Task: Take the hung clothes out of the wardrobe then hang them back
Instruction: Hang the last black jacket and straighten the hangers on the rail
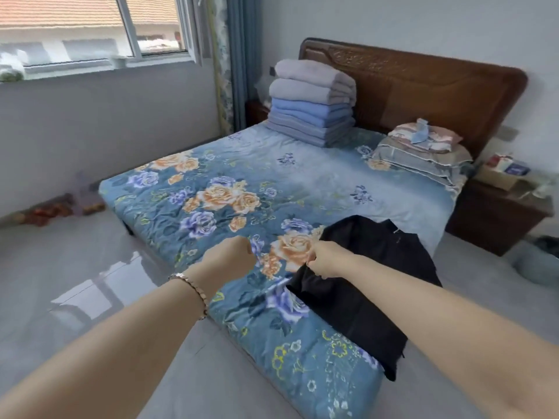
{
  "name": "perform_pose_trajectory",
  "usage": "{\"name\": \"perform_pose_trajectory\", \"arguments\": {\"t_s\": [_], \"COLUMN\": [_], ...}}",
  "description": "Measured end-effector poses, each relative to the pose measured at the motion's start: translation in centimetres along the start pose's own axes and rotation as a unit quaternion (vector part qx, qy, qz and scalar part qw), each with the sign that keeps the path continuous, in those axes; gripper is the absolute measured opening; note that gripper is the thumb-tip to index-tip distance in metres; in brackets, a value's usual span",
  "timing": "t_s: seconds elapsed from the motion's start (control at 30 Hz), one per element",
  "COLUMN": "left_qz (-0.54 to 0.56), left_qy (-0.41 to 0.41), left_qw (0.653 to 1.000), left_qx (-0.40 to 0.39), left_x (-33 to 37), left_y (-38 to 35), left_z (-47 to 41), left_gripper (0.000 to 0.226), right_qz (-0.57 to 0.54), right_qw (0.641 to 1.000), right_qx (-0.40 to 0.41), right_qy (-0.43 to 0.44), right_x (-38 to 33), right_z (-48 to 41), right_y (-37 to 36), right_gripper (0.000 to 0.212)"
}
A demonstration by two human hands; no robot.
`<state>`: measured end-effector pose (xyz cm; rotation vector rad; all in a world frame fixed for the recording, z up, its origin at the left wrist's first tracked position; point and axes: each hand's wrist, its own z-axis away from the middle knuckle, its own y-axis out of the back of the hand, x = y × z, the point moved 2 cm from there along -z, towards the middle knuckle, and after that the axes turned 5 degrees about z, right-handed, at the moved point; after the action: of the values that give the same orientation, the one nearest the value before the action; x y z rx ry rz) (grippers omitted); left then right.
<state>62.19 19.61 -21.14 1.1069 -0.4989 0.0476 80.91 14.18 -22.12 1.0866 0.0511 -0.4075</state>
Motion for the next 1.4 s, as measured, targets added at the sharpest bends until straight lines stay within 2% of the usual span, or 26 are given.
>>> {"name": "perform_pose_trajectory", "arguments": {"t_s": [0.17,0.23,0.43,0.53,0.7,0.8,0.9,1.0,1.13,1.4], "left_qz": [-0.017,-0.019,-0.026,-0.030,-0.021,-0.044,0.001,0.013,0.014,0.030], "left_qy": [-0.079,-0.101,-0.109,-0.101,-0.086,-0.037,-0.014,-0.001,-0.004,-0.003], "left_qw": [0.996,0.993,0.991,0.992,0.996,0.998,1.000,0.999,0.997,0.990], "left_qx": [-0.049,-0.064,-0.075,-0.075,-0.031,0.008,-0.024,-0.053,-0.079,-0.138], "left_x": [8.2,10.8,16.1,18.5,24.0,28.4,32.7,36.7,40.8,43.5], "left_y": [-2.6,-3.5,-7.5,-10.3,-14.9,-18.2,-21.8,-25.3,-30.2,-40.0], "left_z": [-2.2,-3.2,-9.4,-14.0,-24.0,-30.9,-38.7,-46.2,-55.4,-67.4], "left_gripper": [0.016,0.018,0.017,0.014,0.014,0.020,0.026,0.012,0.018,0.022], "right_qz": [-0.023,-0.023,-0.090,-0.115,-0.115,-0.108,-0.107,-0.114,-0.122,-0.184], "right_qw": [0.993,0.989,0.978,0.975,0.971,0.971,0.965,0.962,0.959,0.946], "right_qx": [0.010,0.008,0.009,0.013,0.004,0.016,0.020,0.017,0.024,0.007], "right_qy": [-0.113,-0.145,-0.186,-0.191,-0.208,-0.215,-0.240,-0.246,-0.253,-0.268], "right_x": [9.9,13.3,23.2,28.7,39.9,47.5,53.7,59.0,65.2,72.0], "right_z": [1.9,2.3,0.0,-3.4,-13.3,-20.9,-27.8,-35.0,-44.5,-58.2], "right_y": [0.8,1.3,2.4,2.8,3.6,4.2,4.5,4.2,2.6,-4.2], "right_gripper": [0.020,0.023,0.025,0.015,0.015,0.018,0.023,0.026,0.026,0.023]}}
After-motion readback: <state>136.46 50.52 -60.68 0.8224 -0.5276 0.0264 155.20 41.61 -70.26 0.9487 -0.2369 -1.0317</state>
